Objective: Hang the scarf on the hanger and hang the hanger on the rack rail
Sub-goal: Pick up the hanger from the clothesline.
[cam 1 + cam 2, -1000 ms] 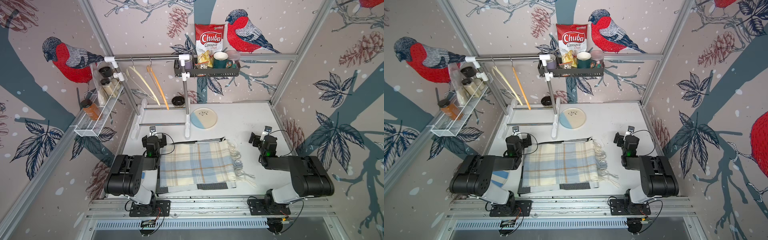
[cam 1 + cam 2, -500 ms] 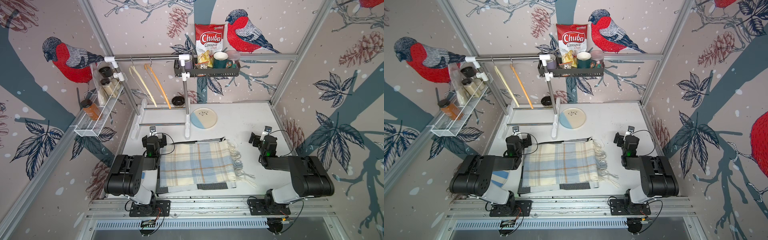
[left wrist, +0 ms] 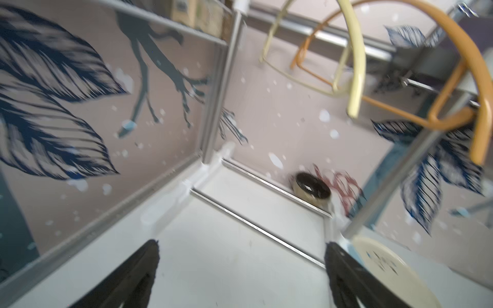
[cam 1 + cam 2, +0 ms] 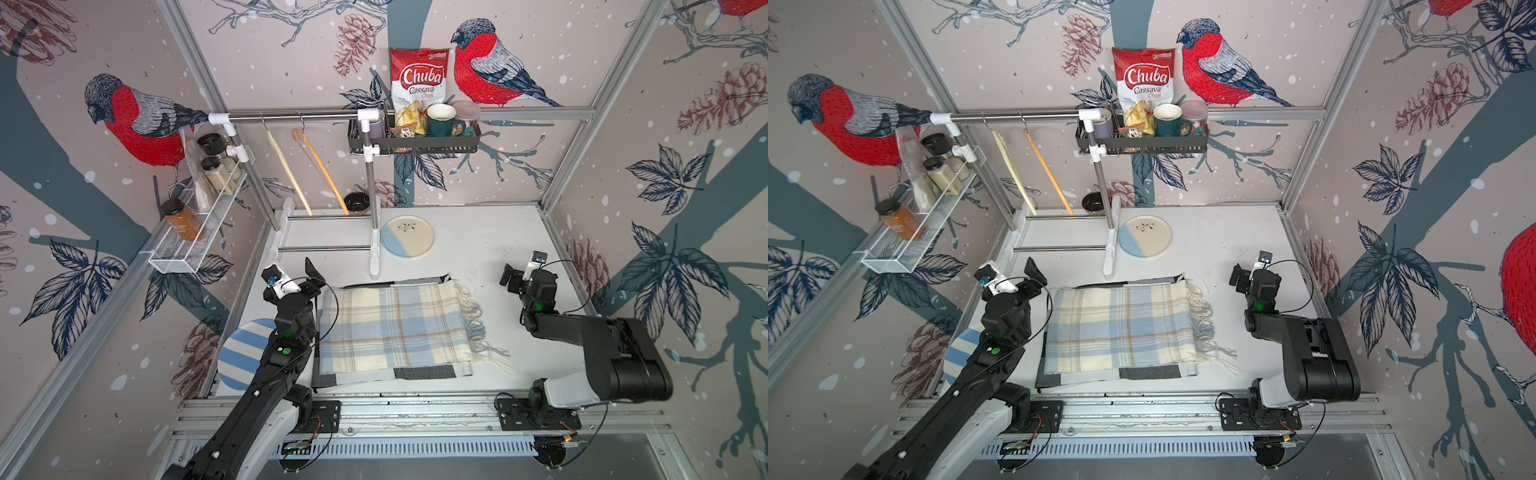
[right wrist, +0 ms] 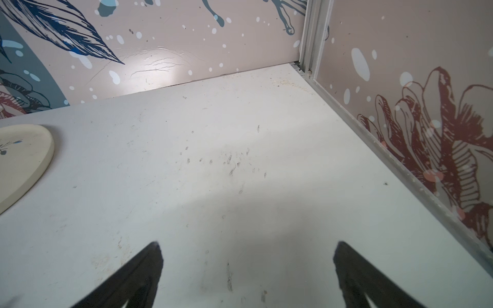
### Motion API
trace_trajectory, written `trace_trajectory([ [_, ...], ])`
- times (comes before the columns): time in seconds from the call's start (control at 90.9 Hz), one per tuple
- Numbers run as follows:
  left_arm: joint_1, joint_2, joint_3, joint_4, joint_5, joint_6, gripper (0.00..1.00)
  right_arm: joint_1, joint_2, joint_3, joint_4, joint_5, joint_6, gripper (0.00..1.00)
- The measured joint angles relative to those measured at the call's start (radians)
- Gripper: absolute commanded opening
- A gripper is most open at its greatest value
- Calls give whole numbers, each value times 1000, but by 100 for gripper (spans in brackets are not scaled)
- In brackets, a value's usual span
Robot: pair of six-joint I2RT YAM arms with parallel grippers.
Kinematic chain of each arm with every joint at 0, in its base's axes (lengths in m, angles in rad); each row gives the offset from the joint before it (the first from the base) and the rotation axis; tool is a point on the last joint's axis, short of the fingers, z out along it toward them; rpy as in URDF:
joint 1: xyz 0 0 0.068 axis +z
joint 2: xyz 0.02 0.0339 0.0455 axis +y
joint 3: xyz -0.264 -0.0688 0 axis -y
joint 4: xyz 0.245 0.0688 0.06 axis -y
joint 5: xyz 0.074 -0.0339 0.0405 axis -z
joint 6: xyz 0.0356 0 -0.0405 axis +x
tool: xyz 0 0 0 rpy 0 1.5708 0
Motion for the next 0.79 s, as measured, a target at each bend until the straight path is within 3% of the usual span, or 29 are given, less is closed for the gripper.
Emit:
trace_trajectory([
  [0.165,3,8,340,-407,154,-70,81,2,-259,158,-242,64,161,100],
  [0.352,3,236,867,-844,272,-100,73,55,-387,280,-540,-45,342,100],
  [0.55,-3,480,1233,-1022,356,-124,74,221,-352,462,-791,-128,343,100],
  [0.792,-3,950,1847,-1160,309,-88,73,270,-319,493,-939,-199,331,100],
])
